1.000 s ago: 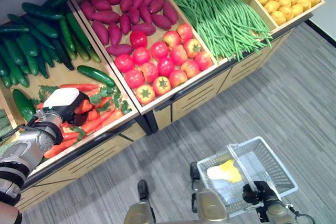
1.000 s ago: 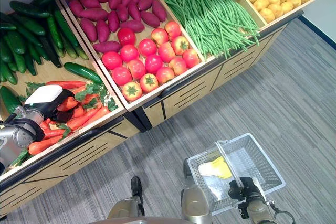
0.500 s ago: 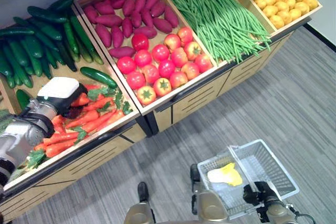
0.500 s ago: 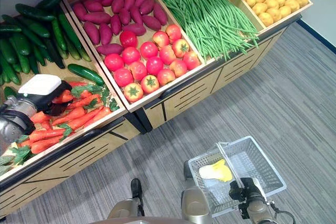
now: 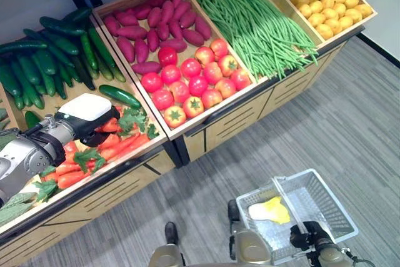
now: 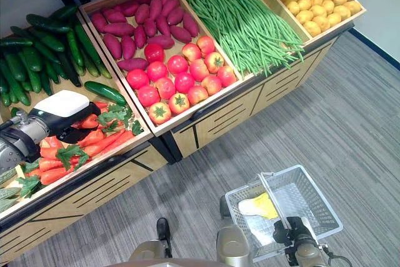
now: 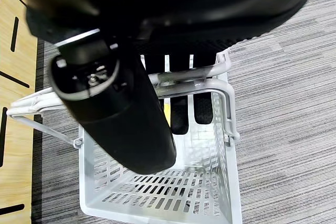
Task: Get the vegetables into the basket
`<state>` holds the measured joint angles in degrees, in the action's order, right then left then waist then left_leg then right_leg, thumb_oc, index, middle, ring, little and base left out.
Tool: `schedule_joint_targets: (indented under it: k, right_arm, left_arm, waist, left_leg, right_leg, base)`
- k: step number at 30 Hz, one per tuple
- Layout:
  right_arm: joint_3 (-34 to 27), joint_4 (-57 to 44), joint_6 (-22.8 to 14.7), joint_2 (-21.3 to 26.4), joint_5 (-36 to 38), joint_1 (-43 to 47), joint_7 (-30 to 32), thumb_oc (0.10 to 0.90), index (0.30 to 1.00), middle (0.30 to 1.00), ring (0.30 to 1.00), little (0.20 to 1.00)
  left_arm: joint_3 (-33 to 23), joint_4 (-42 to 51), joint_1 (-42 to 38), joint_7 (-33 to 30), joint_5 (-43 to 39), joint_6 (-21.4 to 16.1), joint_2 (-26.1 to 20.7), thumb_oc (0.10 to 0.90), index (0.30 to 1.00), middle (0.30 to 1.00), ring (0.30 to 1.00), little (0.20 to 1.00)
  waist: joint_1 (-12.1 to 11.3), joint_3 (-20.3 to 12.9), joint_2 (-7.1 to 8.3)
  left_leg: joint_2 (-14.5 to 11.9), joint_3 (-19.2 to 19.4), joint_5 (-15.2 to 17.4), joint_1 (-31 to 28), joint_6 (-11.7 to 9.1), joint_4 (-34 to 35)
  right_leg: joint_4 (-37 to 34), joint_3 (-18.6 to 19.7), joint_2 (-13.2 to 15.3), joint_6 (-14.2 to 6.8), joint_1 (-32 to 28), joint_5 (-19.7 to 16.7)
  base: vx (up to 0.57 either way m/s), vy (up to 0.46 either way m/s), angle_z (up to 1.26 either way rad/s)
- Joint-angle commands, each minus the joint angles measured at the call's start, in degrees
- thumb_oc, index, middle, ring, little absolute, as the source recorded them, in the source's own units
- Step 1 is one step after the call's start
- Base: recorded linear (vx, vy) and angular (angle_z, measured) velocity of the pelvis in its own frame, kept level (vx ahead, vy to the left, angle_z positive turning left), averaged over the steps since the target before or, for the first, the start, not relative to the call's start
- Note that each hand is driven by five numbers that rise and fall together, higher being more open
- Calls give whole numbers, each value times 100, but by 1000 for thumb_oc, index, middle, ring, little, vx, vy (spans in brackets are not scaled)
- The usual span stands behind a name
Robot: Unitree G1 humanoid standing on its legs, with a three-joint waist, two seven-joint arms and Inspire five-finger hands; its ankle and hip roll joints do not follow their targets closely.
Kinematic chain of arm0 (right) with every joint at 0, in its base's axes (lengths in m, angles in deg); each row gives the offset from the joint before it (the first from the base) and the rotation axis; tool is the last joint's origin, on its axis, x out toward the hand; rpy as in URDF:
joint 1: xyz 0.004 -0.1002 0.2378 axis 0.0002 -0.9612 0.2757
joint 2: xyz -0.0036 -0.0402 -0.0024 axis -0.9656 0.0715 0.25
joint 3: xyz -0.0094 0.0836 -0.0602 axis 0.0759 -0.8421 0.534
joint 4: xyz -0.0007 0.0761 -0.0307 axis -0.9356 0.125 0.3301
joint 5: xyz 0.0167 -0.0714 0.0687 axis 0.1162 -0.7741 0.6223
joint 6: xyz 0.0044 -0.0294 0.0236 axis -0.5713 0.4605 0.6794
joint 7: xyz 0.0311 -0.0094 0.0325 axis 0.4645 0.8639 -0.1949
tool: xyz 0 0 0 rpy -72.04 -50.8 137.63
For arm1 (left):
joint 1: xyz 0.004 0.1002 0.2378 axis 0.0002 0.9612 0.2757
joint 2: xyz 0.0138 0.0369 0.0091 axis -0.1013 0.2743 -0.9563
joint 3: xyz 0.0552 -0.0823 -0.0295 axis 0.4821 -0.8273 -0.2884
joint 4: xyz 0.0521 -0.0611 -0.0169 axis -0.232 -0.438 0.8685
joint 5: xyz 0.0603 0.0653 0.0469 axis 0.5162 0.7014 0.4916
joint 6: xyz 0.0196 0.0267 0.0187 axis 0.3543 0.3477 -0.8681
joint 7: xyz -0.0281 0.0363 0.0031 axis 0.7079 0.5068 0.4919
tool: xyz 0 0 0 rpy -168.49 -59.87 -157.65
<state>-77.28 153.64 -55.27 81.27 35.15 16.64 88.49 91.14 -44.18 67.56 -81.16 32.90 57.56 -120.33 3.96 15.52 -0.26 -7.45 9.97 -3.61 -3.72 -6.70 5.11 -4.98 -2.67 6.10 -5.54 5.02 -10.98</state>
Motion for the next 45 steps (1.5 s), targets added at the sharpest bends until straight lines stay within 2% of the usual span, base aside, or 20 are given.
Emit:
schedule_joint_targets:
  k: [1, 9, 11, 14, 15, 19, 21, 23, 24, 26, 27, 28, 29, 30, 31, 32, 36, 38, 42, 45]
  right_arm:
    - [-169, -8, -145, 343, 32, -154, 54, 400, 300, 300, 300, 300]
    - [-234, -10, -143, 343, 8, -197, 41, 400, 300, 300, 300, 300]
    - [-294, -81, -133, 358, 2, -202, 40, 400, 300, 300, 300, 300]
    - [-401, -90, -92, 406, -18, -225, 56, 400, 300, 300, 300, 300]
    - [-478, -123, -61, 374, -44, -286, 42, 400, 300, 300, 300, 300]
    - [-524, -125, -13, 306, -21, -282, 55, 400, 300, 300, 300, 300]
    - [-515, -108, -16, 252, 14, -254, 49, 400, 300, 300, 300, 300]
    - [-477, -92, -22, 206, 12, -242, 63, 400, 300, 300, 300, 300]
    - [-486, -88, -41, 179, -11, -251, 74, 400, 300, 300, 300, 300]
    - [-509, -28, -42, 183, -62, -223, 74, 400, 300, 300, 300, 300]
    - [-508, -31, -42, 178, -81, -218, 68, 400, 300, 300, 300, 300]
    - [-516, -73, -49, 194, -120, -234, 51, 400, 300, 300, 300, 300]
    - [-498, -109, -50, 216, -131, -214, 54, 400, 300, 300, 300, 300]
    - [-454, -145, -48, 230, -140, -238, 67, 400, 300, 300, 300, 300]
    - [-451, -141, -47, 230, -140, -238, 67, 400, 300, 300, 300, 300]
    - [-454, -125, -51, 240, -136, -241, 84, 400, 300, 300, 300, 300]
    - [-484, -222, -60, 323, -125, -270, 77, 400, 300, 300, 300, 300]
    - [-589, -209, -35, 436, -106, -392, 75, 400, 300, 300, 300, 300]
    - [-654, -229, -38, 526, -110, -528, 61, 400, 300, 300, 300, 300]
    - [-696, -231, -55, 648, -57, -614, 71, 400, 300, 300, 300, 300]
  left_arm:
    - [-500, -19, -298, -246, -196, 49, -330, 400, 300, 300, 300, 300]
    - [-595, 129, -144, -197, -181, 17, -276, 400, 300, 300, 300, 300]
    - [-719, 319, -66, -171, -219, 23, -313, 400, 300, 300, 300, 300]
    - [-534, 504, -247, -120, -254, -48, -402, 400, 300, 300, 300, 300]
    - [-414, 650, -425, -72, -269, -57, -422, 400, 300, 300, 300, 300]
    - [-238, 622, -716, -127, -195, -67, -360, 400, 300, 300, 300, 300]
    - [-156, 629, -866, -141, -166, -60, -385, 400, 300, 300, 300, 300]
    - [-121, 578, -949, -176, -156, -43, -389, 400, 300, 300, 300, 300]
    - [-292, 623, -767, -191, -166, -37, -475, 400, 300, 300, 300, 300]
    - [-856, 839, -170, -131, -174, -6, -634, 400, 300, 300, 300, 300]
    - [-1106, 903, 98, -114, -178, -7, -667, 400, 300, 300, 300, 300]
    - [-1615, 971, 659, -108, -123, 3, -716, 400, 300, 300, 300, 300]
    - [-1783, 992, 839, -100, -113, 8, -700, 400, 300, 300, 300, 300]
    - [-1996, 927, 1057, -135, -76, -3, -589, 400, 300, 300, 300, 300]
    - [-2013, 933, 1080, -134, -76, -5, -589, 400, 300, 300, 300, 300]
    - [-2056, 932, 1135, -148, -81, -6, -550, 400, 300, 300, 300, 300]
    - [-2201, 973, 1350, -143, -134, 2, -426, 400, 300, 300, 300, 300]
    - [-2379, 1097, 1509, -44, -159, 16, -316, 400, 300, 300, 300, 300]
    - [-2355, 1160, 1485, 28, -207, 9, -296, 400, 300, 300, 300, 300]
    - [-1987, 1180, 1098, 56, -265, -39, -47, 400, 300, 300, 300, 300]
  waist:
    - [36, -372, 109]
    - [43, -387, 132]
    - [18, -322, 181]
    - [52, -269, 252]
    - [97, -260, 292]
    - [169, -252, 324]
    - [121, -241, 309]
    - [57, -235, 283]
    - [-78, -243, 218]
    - [-278, -297, 137]
    - [-323, -314, 132]
    - [-407, -393, 181]
    - [-388, -388, 189]
    - [-333, -374, 163]
    - [-331, -399, 156]
    - [-327, -384, 146]
    - [-276, -359, 86]
    - [-200, -367, -16]
    - [-160, -388, -79]
    - [-62, -378, -274]
  left_leg:
    - [96, -197, 223, 53, 50, -11]
    - [139, -117, 281, -128, 100, -14]
    - [182, -65, 338, -75, 136, -157]
    - [302, 36, 513, 56, 263, -401]
    - [381, 102, 587, 29, 327, -425]
    - [453, 357, 614, 40, 383, -448]
    - [412, 530, 644, 101, 427, -537]
    - [373, 672, 694, 153, 494, -636]
    - [314, 843, 678, 199, 548, -666]
    - [268, 1085, 584, 240, 598, -567]
    - [269, 1130, 584, 242, 603, -546]
    - [333, 1135, 714, 208, 556, -564]
    - [351, 1160, 689, 205, 524, -556]
    - [290, 1318, 514, 261, 507, -598]
    - [309, 1212, 622, 205, 469, -572]
    - [270, 1332, 485, 261, 485, -598]
    - [228, 1355, 349, 253, 390, -521]
    - [87, 1356, 95, 178, 209, -343]
    - [3, 1320, -15, 112, 126, -301]
    - [-107, 1264, -263, 87, -41, -259]
  right_leg:
    - [23, -97, 498, -619, -439, 567]
    - [39, -75, 529, -648, -530, 607]
    - [73, -58, 579, -688, -523, 574]
    - [420, 60, 736, -843, -279, 492]
    - [549, 156, 806, -932, -195, 370]
    - [492, 327, 873, -946, 55, -223]
    - [595, 132, 895, -946, 146, -132]
    - [923, -183, 930, -944, 135, 167]
    - [1360, -659, 939, -825, 20, 545]
    - [1916, -1158, 1016, -718, -114, 814]
    - [1954, -1207, 1031, -700, -145, 852]
    - [1750, -1217, 998, -809, -435, 933]
    - [1525, -1187, 940, -799, -470, 1009]
    - [1244, -1244, 840, -668, -476, 1027]
    - [1250, -1181, 835, -721, -519, 1113]
    - [1113, -1259, 776, -644, -537, 1064]
    - [811, -1273, 643, -600, -631, 1084]
    - [517, -1315, 444, -521, -791, 1117]
    - [422, -1335, 340, -440, -926, 1175]
    - [249, -1388, 197, -337, -1092, 1235]
  base:
    - [40, 6, -1]
    - [16, 15, -1]
    - [-14, 91, -7]
    - [-30, 200, -11]
    - [-12, 217, -13]
    - [-65, 138, -18]
    - [-117, 93, -78]
    - [-132, 121, -92]
    - [-178, 161, -78]
    - [-146, 96, -74]
    - [17, -24, -79]
    - [38, -56, -59]
    - [-4, -129, -88]
    - [12, -85, -68]
    - [-35, -126, -63]
    - [16, -98, -20]
    - [-35, -133, -29]
    - [-19, -264, -17]
    - [-18, -138, -6]
    - [-98, -192, 7]
